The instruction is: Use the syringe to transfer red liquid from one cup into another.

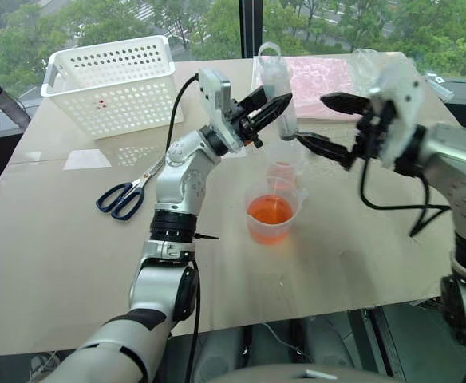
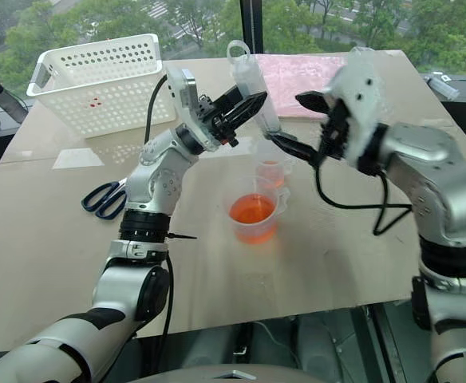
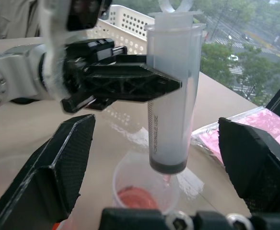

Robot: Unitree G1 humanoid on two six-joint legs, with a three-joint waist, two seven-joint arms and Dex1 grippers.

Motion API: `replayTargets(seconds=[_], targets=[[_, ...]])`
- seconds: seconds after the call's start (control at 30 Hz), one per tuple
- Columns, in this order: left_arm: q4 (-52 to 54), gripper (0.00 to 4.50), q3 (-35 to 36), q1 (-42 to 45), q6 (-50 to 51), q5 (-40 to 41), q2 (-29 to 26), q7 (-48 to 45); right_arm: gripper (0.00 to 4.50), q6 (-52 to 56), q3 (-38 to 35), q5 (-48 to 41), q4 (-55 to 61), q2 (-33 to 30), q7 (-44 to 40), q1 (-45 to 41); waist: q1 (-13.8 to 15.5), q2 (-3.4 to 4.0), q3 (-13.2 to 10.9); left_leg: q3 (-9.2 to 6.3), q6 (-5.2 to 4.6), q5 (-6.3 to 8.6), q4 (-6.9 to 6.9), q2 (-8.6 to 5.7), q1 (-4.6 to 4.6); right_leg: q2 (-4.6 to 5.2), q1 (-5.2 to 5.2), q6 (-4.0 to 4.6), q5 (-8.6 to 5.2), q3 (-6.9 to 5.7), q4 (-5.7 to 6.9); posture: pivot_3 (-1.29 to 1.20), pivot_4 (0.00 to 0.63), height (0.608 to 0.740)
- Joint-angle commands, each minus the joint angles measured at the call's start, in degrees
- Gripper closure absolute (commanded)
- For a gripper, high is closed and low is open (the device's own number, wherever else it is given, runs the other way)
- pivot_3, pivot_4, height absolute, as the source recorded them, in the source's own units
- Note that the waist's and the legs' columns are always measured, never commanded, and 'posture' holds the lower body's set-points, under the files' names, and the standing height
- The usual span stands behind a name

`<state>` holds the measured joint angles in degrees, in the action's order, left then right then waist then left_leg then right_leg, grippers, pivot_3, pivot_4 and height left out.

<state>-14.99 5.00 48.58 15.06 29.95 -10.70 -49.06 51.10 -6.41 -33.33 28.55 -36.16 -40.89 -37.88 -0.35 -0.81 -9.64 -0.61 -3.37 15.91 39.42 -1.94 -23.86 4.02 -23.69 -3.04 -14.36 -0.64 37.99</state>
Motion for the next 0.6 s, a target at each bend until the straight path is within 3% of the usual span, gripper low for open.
replayTargets(seconds=[0.03,0.23,0.4,0.6], targets=[[6.7,3.09,1.5,1.4,10.4,5.3,-1.9,3.0,0.05,-3.0,-5.2,-2.5,5.9,-3.7,-2.9,5.2,-0.2,0.0,0.0,0.0,0.0,0.0,0.0,0.01,0.0,0.0,0.0,0.0,0.0,0.02,0.01,0.0,0.15,0.74],[8.3,3.09,5.2,5.8,26.3,8.4,-6.9,13.6,0.05,-8.7,-14.9,-5.6,12.5,-7.3,-7.6,22.3,0.0,-0.01,0.0,-0.02,0.02,-0.02,0.03,0.05,0.06,-0.04,0.04,0.0,0.0,0.07,0.09,0.0,0.15,0.74],[2.8,3.09,7.3,11.6,43.3,10.9,-13.5,17.9,0.05,-10.3,-23.0,-11.3,16.6,-8.4,-10.1,33.6,0.0,-0.02,0.0,0.05,0.02,-0.01,0.04,0.03,0.09,-0.25,0.06,-0.02,0.0,0.04,0.08,0.0,0.15,0.74],[-12.7,3.09,-0.8,17.4,64.5,9.5,-28.4,7.0,0.05,-13.0,-31.4,-17.0,20.1,-9.7,-15.0,45.4,-0.7,0.0,0.0,0.09,0.04,-0.02,-0.05,0.1,0.23,-0.48,0.07,0.0,-0.01,0.05,0.16,0.0,0.15,0.74]])
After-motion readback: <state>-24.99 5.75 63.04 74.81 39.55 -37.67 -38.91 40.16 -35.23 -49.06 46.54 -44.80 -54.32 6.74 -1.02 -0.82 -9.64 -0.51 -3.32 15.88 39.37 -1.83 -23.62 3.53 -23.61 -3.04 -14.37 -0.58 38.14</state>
